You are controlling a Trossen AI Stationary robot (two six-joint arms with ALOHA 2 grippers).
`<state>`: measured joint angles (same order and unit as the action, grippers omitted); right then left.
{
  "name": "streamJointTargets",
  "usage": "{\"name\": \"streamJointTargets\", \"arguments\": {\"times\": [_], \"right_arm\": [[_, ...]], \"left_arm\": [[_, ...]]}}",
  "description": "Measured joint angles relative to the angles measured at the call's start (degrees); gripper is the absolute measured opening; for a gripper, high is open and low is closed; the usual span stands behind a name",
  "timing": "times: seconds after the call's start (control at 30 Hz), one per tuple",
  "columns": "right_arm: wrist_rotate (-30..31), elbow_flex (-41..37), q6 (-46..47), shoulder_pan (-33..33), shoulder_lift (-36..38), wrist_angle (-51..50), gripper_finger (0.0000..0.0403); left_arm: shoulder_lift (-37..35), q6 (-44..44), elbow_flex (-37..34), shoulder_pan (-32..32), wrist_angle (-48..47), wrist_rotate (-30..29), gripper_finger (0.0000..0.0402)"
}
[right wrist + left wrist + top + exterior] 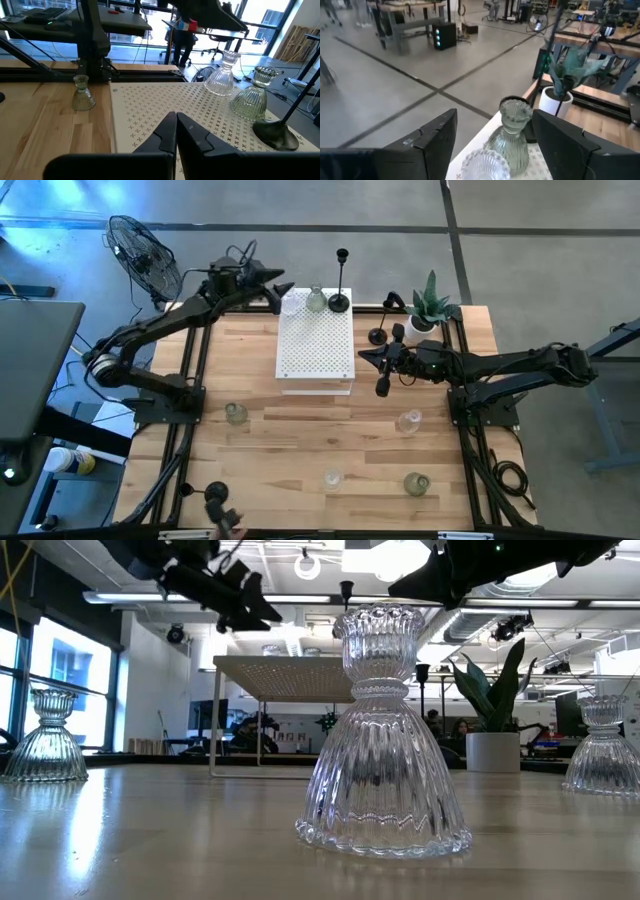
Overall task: Pick & Place candle stick holders
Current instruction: Put the top left transparent glass candle holder on the shelf
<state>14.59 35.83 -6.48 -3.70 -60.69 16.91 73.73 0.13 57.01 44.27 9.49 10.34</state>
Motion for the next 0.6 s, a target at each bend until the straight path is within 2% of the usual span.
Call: {"name": "streamJointTargets", "arguments": {"times": [0.13,0.27,0.33,0.47,0.53,0.6], "right_arm": [[0.0,0.0,0.0,0.0,0.0,-0.3,0.0002],[0.0,0.0,0.0,0.0,0.0,-0.3,0.0001],[0.0,0.0,0.0,0.0,0.0,-0.2,0.0001],[0.0,0.0,0.0,0.0,0.0,0.1,0.0001],[0.0,0.0,0.0,0.0,0.0,0.3,0.0001],[0.0,0.0,0.0,0.0,0.0,0.6,0.0002]], "left_arm": [[-6.5,3.6,0.0,0.0,-9.8,-1.1,0.0208],[-10.0,4.3,0.0,0.0,-21.1,-6.0,0.0137],[-10.0,4.1,-1.2,0.0,-23.2,-7.3,0.0097],[-7.7,3.3,-5.7,0.0,-18.1,-7.5,0.0022],[-5.6,2.2,-7.4,0.0,-13.7,-8.2,0.0007],[-3.5,1.1,-8.0,0.0,-9.8,-9.7,0.0012]]}}
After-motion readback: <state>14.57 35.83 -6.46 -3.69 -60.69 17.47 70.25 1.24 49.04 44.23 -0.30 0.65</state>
